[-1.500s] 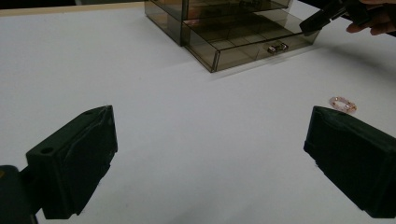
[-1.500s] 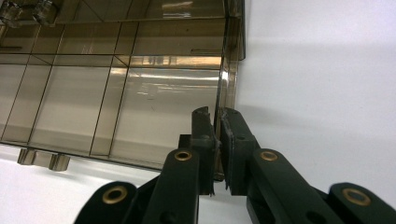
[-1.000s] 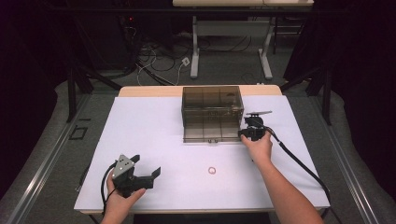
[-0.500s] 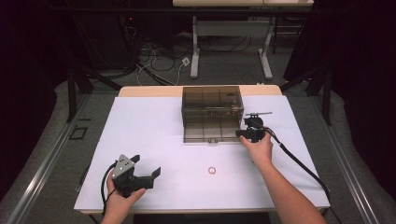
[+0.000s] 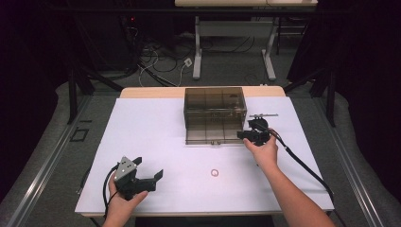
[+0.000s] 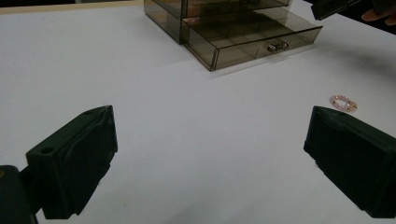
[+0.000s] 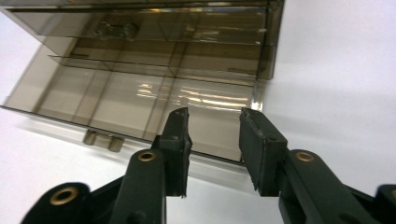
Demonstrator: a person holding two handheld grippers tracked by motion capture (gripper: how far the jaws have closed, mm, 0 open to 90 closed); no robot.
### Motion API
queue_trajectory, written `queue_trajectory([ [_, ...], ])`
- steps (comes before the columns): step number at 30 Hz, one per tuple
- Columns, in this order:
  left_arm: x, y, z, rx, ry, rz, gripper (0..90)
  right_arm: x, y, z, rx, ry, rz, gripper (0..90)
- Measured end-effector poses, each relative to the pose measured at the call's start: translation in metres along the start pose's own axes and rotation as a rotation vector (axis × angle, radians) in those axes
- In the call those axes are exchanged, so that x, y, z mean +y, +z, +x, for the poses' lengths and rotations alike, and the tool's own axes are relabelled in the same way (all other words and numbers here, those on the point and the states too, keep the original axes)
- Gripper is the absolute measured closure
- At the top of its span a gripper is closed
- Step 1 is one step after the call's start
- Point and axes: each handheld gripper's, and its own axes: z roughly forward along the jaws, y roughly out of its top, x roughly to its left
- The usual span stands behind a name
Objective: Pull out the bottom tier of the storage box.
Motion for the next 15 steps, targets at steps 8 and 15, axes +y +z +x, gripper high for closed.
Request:
queue_trajectory([
  [8,0.0,0.0,0.0,-0.003,-0.004,0.001,2.6,-0.002,-0.008,0.005,0.042,-0.052,-0.045,54.7],
  [15,0.0,0.001,-0.001,-0.003,-0.002,0.005,2.6,-0.005,-0.014,0.01,0.107,-0.086,-0.074,52.9],
])
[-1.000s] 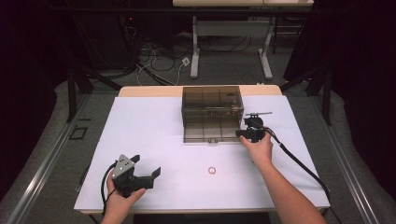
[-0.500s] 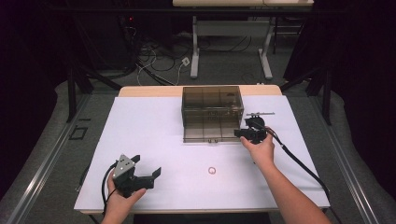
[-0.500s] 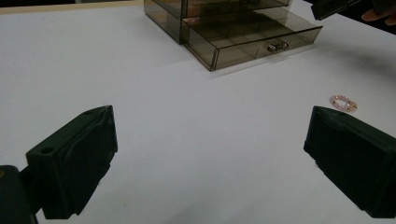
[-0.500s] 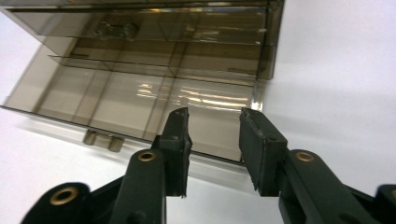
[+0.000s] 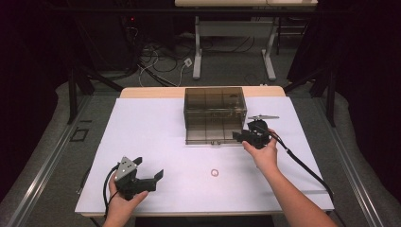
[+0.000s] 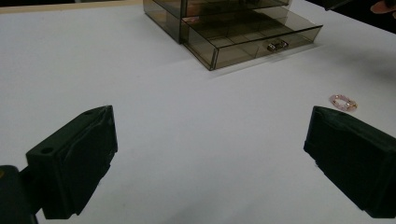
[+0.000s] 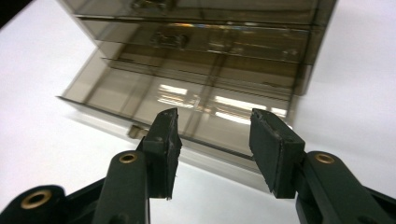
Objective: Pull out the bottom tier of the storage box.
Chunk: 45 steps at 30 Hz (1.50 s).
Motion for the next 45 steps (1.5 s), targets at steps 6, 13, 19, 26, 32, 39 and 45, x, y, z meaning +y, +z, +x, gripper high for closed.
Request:
queue_trajectory([
  [6,0.0,0.0,0.0,0.0,0.0,0.001,2.6,-0.002,-0.006,0.005,0.033,-0.055,-0.021,53.4],
  [13,0.0,0.001,-0.001,-0.001,0.001,-0.001,2.6,-0.006,-0.012,0.012,0.097,-0.141,-0.037,51.9],
  [19,0.0,0.001,-0.001,-0.002,0.002,0.003,2.6,-0.01,-0.018,0.019,0.146,-0.203,-0.041,49.7],
  [26,0.0,0.001,-0.002,-0.002,0.002,0.004,2.6,-0.014,-0.022,0.023,0.194,-0.246,-0.038,49.0],
  [32,0.0,0.001,-0.002,-0.004,0.002,0.005,2.6,-0.017,-0.022,0.026,0.232,-0.309,-0.038,47.6],
  [39,0.0,0.001,-0.002,-0.004,0.003,0.005,2.6,-0.023,-0.021,0.032,0.284,-0.372,-0.055,45.0],
  [45,0.0,0.002,-0.001,-0.004,0.002,0.003,2.6,-0.029,-0.02,0.037,0.301,-0.413,-0.061,44.6],
])
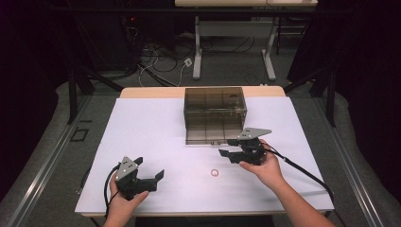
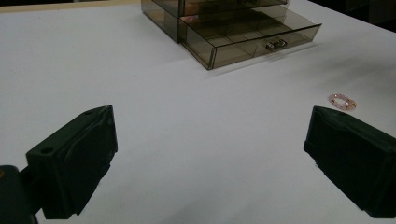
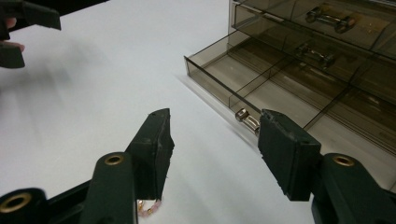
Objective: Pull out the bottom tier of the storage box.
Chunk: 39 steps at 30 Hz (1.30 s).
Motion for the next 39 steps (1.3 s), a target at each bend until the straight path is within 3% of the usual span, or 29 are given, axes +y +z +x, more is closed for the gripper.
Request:
queue_trajectory([
  [4,0.0,0.001,0.0,-0.002,0.0,-0.001,2.6,-0.002,0.001,0.002,0.023,-0.006,0.036,45.4],
  [9,0.0,0.001,0.0,-0.003,-0.001,0.001,2.6,-0.006,0.005,0.006,0.041,-0.018,0.022,46.6],
  [12,0.0,0.0,0.0,-0.002,0.0,-0.001,2.6,-0.008,0.006,0.009,0.045,-0.066,0.014,47.5],
  [16,0.0,0.0,0.001,0.0,0.003,0.001,2.6,-0.01,0.007,0.011,0.043,-0.075,0.017,49.3],
  [34,0.0,0.001,-0.001,-0.005,-0.004,0.004,2.9,-0.017,0.009,0.02,0.077,-0.02,0.178,70.4],
  [39,0.0,0.001,-0.001,-0.003,0.001,0.008,2.9,-0.019,0.01,0.023,0.084,-0.026,0.205,71.1],
])
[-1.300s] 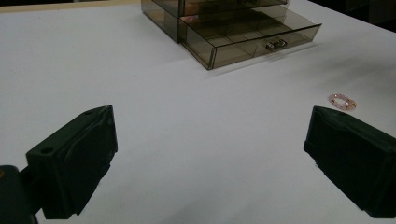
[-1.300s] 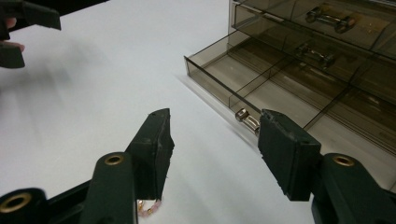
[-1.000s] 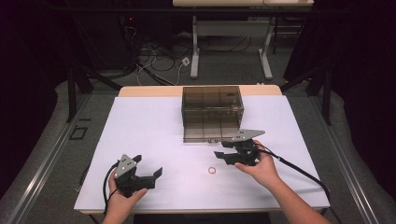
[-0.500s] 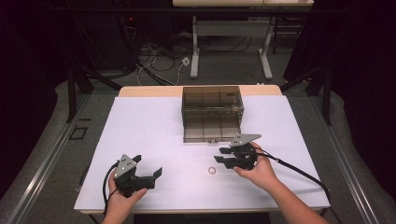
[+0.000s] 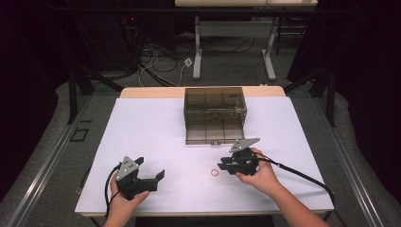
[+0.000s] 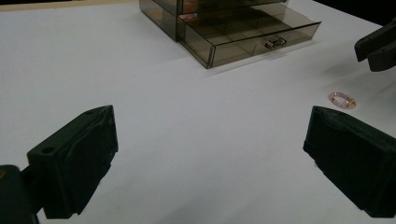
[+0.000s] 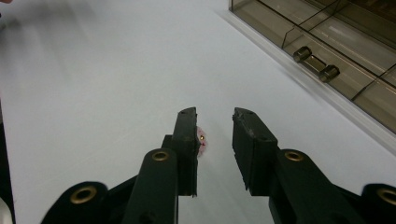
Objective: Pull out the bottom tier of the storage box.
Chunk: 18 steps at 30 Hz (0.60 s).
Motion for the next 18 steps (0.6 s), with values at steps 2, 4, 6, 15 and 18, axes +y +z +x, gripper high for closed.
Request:
queue_trajectory([
  [2,0.0,0.0,0.0,0.0,0.001,0.0,2.9,0.0,0.002,0.002,-0.009,-0.006,0.001,71.3],
  [4,0.0,0.0,0.0,0.0,0.002,0.002,2.9,0.004,0.005,0.008,-0.029,-0.053,0.035,71.1],
  [6,0.0,0.0,0.0,0.0,0.002,-0.002,2.9,0.006,0.008,0.012,0.0,-0.051,0.021,71.0],
  [15,-0.001,-0.002,0.002,0.008,-0.006,-0.009,2.9,0.005,0.027,0.014,-0.061,-0.065,0.112,74.8],
  [18,0.0,-0.002,0.002,0.004,-0.003,-0.002,2.9,0.004,0.031,0.012,-0.061,-0.06,0.117,75.7],
])
